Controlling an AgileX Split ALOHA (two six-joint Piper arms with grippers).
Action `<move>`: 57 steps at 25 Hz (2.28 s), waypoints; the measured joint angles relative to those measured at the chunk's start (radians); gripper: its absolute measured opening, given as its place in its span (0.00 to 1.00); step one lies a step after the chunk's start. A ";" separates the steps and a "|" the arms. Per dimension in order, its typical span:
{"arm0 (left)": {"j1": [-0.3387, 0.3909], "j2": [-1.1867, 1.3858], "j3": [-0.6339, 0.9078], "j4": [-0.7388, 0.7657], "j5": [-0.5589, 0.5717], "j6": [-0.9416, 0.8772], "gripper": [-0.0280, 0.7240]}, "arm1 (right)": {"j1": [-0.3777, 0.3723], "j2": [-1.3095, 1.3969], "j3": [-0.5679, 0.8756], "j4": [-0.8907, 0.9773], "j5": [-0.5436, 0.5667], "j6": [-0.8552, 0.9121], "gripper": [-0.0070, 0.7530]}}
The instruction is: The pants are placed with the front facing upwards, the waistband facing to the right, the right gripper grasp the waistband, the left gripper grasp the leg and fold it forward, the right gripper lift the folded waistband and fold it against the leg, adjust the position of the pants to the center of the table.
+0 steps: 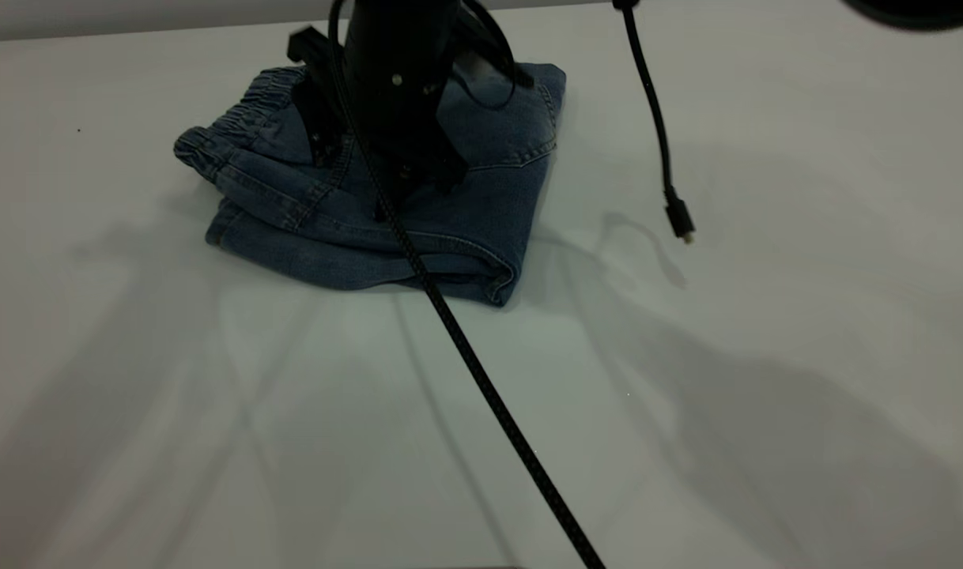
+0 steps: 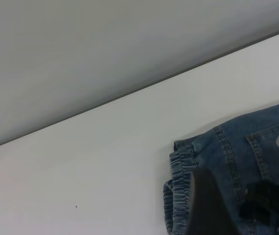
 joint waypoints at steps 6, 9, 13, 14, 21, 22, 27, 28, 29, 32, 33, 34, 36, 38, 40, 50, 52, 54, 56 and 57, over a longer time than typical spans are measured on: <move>0.000 0.000 0.002 -0.003 0.013 0.000 0.55 | -0.001 0.002 -0.012 0.007 0.079 -0.090 0.66; 0.000 0.000 0.002 -0.004 0.015 0.000 0.55 | -0.001 0.002 -0.014 0.006 0.137 -0.198 0.66; 0.000 -0.001 0.002 -0.006 0.016 0.000 0.55 | 0.000 0.002 -0.020 -0.046 0.238 -0.290 0.65; 0.000 -0.001 0.002 -0.006 0.017 0.000 0.55 | 0.002 0.002 -0.021 -0.064 0.270 -0.309 0.65; 0.000 -0.002 0.002 -0.006 0.017 0.000 0.55 | 0.005 0.001 -0.022 -0.138 0.370 -0.458 0.65; 0.000 -0.002 0.002 -0.006 0.017 0.000 0.55 | 0.005 0.000 -0.022 -0.133 0.371 -0.473 0.65; 0.000 -0.002 0.003 -0.006 0.017 0.000 0.55 | 0.009 -0.016 -0.018 -0.115 0.378 -0.579 0.65; 0.000 -0.003 0.003 -0.006 0.017 0.000 0.55 | 0.010 -0.027 -0.013 -0.116 0.383 -0.601 0.65; 0.000 -0.004 0.005 -0.006 0.017 0.000 0.55 | 0.012 -0.044 -0.012 -0.121 0.389 -0.631 0.65; 0.000 -0.020 0.007 -0.007 0.021 0.000 0.55 | 0.017 -0.124 -0.006 -0.129 0.400 -0.753 0.65; 0.000 -0.031 0.007 -0.007 0.023 0.000 0.55 | 0.018 -0.154 -0.006 -0.124 0.403 -0.797 0.65; 0.000 -0.049 0.007 -0.007 0.028 0.000 0.55 | 0.018 -0.193 -0.006 -0.119 0.404 -0.835 0.65; 0.000 -0.096 0.007 -0.007 0.042 0.001 0.55 | 0.018 -0.273 -0.006 -0.100 0.409 -0.891 0.65; 0.000 -0.152 0.007 -0.007 0.063 0.004 0.55 | 0.019 -0.348 -0.006 -0.090 0.413 -0.942 0.65; 0.000 -0.222 0.007 -0.007 0.094 0.017 0.55 | 0.019 -0.432 -0.006 -0.085 0.419 -0.992 0.64; 0.000 -0.562 0.007 -0.007 0.402 0.065 0.55 | 0.019 -0.831 -0.006 -0.074 0.443 -1.138 0.56; 0.000 -0.618 0.007 -0.007 0.458 0.065 0.55 | 0.019 -0.903 0.012 -0.074 0.445 -1.156 0.56; 0.000 -0.673 0.007 -0.007 0.510 0.065 0.55 | 0.019 -0.987 0.058 -0.074 0.446 -1.164 0.56; 0.000 -0.715 0.007 -0.007 0.548 0.066 0.55 | 0.019 -1.074 0.138 -0.074 0.446 -1.172 0.56; 0.000 -0.736 0.006 -0.007 0.551 0.066 0.55 | 0.019 -1.111 0.186 -0.074 0.447 -1.179 0.56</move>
